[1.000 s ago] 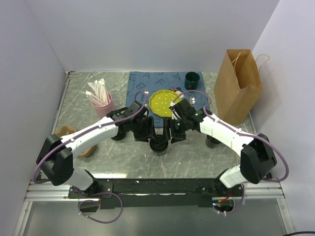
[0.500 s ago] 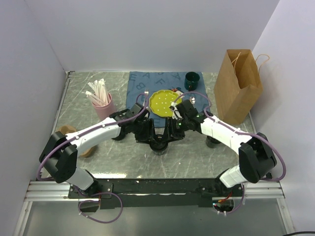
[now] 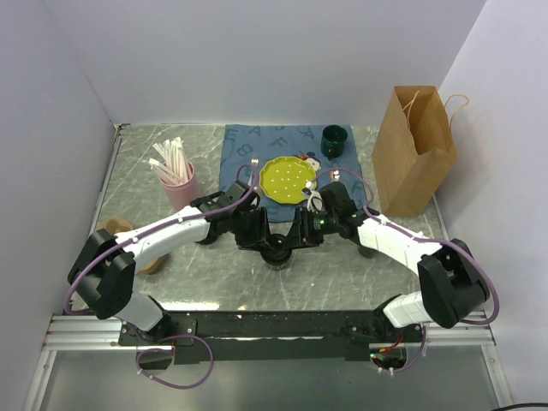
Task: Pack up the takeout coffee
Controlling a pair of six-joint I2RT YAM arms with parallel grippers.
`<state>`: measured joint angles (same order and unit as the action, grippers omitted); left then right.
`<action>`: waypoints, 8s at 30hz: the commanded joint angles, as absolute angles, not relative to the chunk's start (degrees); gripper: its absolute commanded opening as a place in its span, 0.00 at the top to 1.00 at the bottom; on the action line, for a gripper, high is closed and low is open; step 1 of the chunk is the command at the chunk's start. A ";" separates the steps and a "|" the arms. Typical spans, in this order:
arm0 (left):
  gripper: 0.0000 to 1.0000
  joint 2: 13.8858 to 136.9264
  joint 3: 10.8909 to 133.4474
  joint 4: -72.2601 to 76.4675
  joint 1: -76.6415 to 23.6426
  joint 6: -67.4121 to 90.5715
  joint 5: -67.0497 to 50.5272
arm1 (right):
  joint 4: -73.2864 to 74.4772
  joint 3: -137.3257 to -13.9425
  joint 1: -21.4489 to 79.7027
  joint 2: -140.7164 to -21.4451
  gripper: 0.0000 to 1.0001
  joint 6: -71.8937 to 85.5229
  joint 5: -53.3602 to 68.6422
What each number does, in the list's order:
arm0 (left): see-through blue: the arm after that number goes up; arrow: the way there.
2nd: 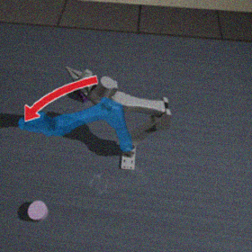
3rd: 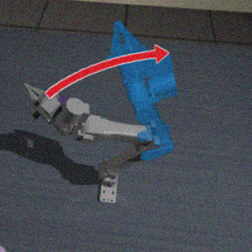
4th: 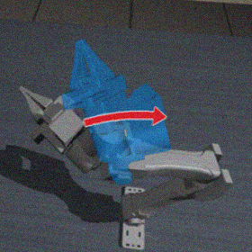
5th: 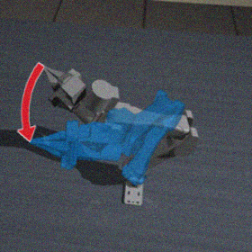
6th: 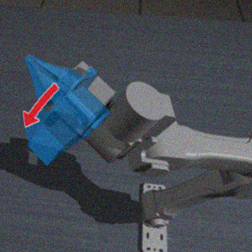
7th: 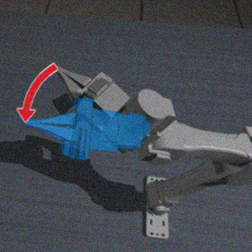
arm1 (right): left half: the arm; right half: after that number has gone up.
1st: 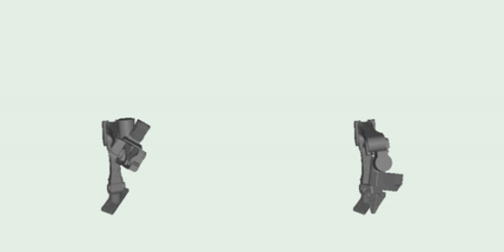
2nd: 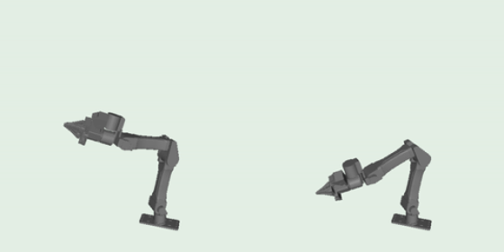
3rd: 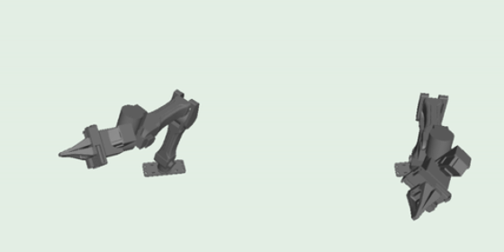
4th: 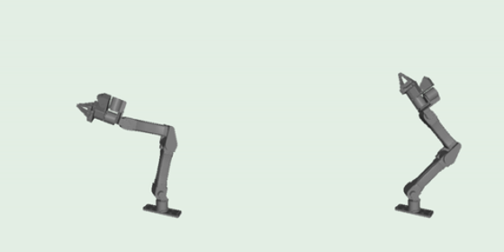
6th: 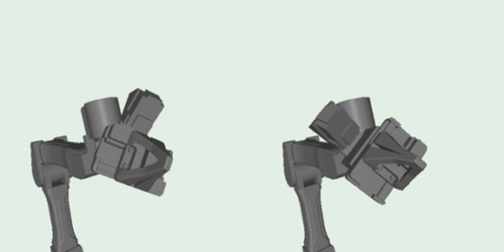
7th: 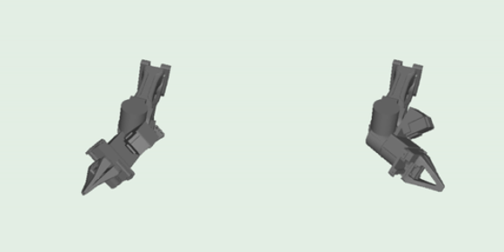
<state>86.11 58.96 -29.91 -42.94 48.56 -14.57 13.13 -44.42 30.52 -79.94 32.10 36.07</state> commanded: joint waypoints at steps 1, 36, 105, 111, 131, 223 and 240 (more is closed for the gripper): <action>0.52 90.52 56.07 -33.83 -43.24 48.60 -9.93 | 12.40 -39.20 29.80 -82.88 0.60 28.74 33.22; 0.54 95.01 64.33 -41.57 -43.24 46.41 -2.90 | 29.44 -61.17 22.94 -92.63 0.43 13.54 49.93; 0.53 95.36 59.85 -39.29 -44.38 50.71 -4.39 | 28.32 -56.43 19.25 -92.99 0.68 16.08 47.02; 0.54 95.19 58.72 -39.29 -44.38 50.80 -4.22 | 20.75 -50.37 19.25 -92.81 0.81 20.73 49.47; 0.55 94.57 54.93 -38.76 -44.56 52.21 -4.57 | 7.55 -41.82 19.16 -92.64 0.88 24.08 48.95; 0.55 93.34 59.68 -44.03 -48.51 61.70 -6.86 | 14.15 -42.10 25.49 -79.10 0.37 32.17 36.74; 0.39 86.31 64.78 -44.48 -48.25 57.13 -8.70 | 24.96 -49.57 25.49 -85.52 0.54 20.83 34.54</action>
